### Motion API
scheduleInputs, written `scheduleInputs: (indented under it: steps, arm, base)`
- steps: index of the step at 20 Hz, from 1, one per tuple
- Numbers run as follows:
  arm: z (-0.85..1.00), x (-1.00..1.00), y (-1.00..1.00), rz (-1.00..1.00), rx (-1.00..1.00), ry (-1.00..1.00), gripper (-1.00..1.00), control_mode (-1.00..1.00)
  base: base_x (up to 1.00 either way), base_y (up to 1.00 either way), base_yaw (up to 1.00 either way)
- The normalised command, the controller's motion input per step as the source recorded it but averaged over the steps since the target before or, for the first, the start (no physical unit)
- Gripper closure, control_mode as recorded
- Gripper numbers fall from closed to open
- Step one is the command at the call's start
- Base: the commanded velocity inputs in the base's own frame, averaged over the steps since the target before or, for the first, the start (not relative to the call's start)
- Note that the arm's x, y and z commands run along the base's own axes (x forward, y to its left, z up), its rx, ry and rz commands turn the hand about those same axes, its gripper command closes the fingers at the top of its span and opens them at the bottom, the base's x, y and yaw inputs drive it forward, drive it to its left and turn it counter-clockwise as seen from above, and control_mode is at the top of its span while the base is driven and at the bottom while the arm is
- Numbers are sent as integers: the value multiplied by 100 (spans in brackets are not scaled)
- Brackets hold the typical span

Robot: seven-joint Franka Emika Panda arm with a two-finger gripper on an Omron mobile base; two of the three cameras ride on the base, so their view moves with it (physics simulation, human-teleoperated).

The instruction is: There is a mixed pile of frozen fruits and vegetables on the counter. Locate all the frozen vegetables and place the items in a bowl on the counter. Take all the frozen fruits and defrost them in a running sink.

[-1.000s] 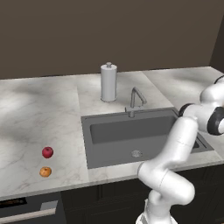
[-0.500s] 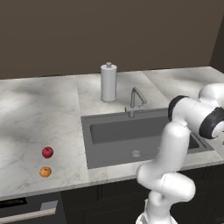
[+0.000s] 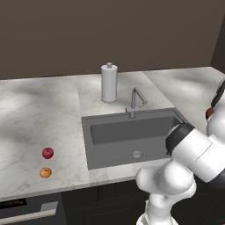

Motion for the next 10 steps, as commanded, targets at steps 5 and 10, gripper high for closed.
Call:
scheduleInputs:
  steps: [5, 10]
  arm:
    - [35, -1, 98, 0, -29, -14, -100, -100]
    - [-3, 5, 100, 0, -17, -8, -100, -100]
  base:
    - [0, 0, 0]
    - [0, 0, 0]
